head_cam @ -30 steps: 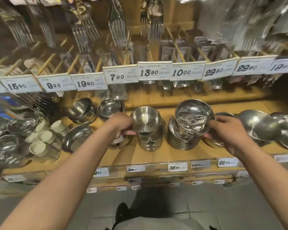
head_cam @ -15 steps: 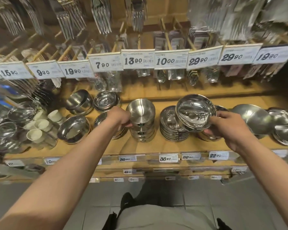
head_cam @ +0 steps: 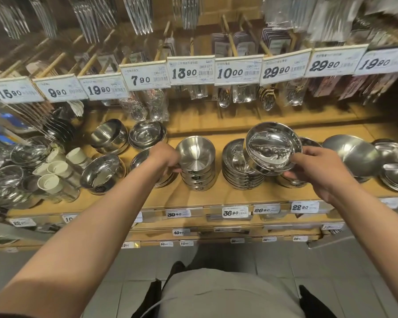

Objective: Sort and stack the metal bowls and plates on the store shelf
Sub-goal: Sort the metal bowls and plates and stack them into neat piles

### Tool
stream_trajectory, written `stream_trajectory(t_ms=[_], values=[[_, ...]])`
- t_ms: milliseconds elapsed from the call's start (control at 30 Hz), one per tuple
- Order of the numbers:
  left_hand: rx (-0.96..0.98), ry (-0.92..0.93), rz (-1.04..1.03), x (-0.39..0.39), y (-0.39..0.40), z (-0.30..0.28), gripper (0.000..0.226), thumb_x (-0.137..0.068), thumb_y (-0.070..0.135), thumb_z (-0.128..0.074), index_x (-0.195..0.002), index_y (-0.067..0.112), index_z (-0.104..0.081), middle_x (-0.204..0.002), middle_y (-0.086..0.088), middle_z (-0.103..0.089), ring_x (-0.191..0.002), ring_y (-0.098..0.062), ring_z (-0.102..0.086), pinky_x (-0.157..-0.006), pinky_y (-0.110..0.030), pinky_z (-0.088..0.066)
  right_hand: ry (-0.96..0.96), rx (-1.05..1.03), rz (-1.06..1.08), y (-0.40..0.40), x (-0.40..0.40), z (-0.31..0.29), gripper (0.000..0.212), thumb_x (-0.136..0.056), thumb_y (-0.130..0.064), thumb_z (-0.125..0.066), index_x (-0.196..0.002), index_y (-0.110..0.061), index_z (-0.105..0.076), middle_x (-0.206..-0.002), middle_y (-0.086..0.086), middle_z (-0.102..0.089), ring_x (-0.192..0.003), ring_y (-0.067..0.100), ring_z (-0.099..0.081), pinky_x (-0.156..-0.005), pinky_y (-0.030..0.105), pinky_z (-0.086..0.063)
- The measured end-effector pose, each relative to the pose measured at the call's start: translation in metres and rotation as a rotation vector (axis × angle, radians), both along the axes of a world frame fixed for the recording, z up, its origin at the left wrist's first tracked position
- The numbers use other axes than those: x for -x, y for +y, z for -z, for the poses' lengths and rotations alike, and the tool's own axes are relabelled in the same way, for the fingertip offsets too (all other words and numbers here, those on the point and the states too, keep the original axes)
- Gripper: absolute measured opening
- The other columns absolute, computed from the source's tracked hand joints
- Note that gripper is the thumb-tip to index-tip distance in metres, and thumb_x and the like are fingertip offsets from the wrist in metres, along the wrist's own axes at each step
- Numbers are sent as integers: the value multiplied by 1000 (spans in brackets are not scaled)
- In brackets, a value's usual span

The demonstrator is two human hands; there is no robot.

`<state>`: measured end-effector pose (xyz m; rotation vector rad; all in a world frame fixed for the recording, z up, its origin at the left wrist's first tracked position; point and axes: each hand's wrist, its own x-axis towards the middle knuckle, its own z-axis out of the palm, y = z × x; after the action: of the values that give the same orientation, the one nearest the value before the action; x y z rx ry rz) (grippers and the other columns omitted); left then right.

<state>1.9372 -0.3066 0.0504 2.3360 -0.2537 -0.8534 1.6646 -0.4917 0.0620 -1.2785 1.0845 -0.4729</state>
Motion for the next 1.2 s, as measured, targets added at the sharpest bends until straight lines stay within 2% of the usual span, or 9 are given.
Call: stream_trajectory(t_ms=[167,300,400,533,633,767,900,1033,1200], values=[[6,-1,11,-3,-4,6,14,-91,-8,-57,-100,-14,-65,-91,-31,-74,-91,-37,-75,-94,-48,-58,15,1,24,2,4,-3,9,-89,5,-63,-87,-1,-69,-88,16,-71,-72,27,-69,-60,27,-62],[17,20,-9,-6,-5,9,14,-93,-8,-56,-103,-15,-63,-85,-30,-73,-86,-37,-76,-93,-48,-58,24,6,30,4,8,-5,10,-90,6,-62,-86,-1,-68,-87,16,-70,-73,27,-68,-59,27,-62],[10,23,-14,-8,-5,11,15,-94,-6,-55,-105,-14,-62,-81,-28,-71,-79,-36,-75,-72,-41,-60,23,7,33,4,10,-6,10,-90,6,-62,-86,-2,-68,-88,16,-70,-72,25,-69,-58,26,-62],[13,50,-14,-10,-3,13,18,-93,-8,-59,-108,-15,-62,-96,-32,-71,-75,-35,-74,-68,-40,-64,18,0,38,5,11,-6,11,-90,6,-62,-88,-3,-69,-89,15,-70,-71,24,-68,-62,28,-61],[20,59,-8,-11,-2,15,20,-91,-9,-62,-110,-14,-62,-102,-31,-69,-66,-30,-72,-41,-27,-57,18,-1,35,7,10,-7,12,-91,6,-60,-87,-3,-68,-90,16,-70,-76,26,-68,-64,29,-60],[24,72,-18,-11,-3,16,19,-91,-8,-63,-109,-15,-64,-100,-30,-71,-72,-32,-74,-50,-30,-61,18,-14,32,9,9,-7,12,-92,5,-60,-88,-2,-69,-93,18,-71,-82,29,-69,-64,29,-60],[45,95,-26,-10,-2,14,21,-93,-6,-60,-112,-15,-61,-103,-31,-70,-65,-28,-70,-43,-27,-58,23,-19,34,8,9,-6,10,-92,5,-61,-89,0,-69,-93,18,-71,-76,26,-70,-61,27,-62],[84,103,-39,-7,-2,14,25,-92,-10,-59,-116,-17,-59,-110,-31,-67,-63,-26,-67,-40,-24,-56,24,-29,43,8,6,-6,13,-91,5,-61,-82,-2,-67,-88,18,-70,-67,25,-68,-57,25,-61],[90,131,-46,-9,-1,16,29,-93,-8,-59,-121,-17,-56,-112,-32,-67,-62,-26,-68,-43,-24,-57,23,-30,41,7,6,-7,10,-91,5,-61,-86,-1,-68,-88,18,-71,-67,25,-68,-57,25,-61]])
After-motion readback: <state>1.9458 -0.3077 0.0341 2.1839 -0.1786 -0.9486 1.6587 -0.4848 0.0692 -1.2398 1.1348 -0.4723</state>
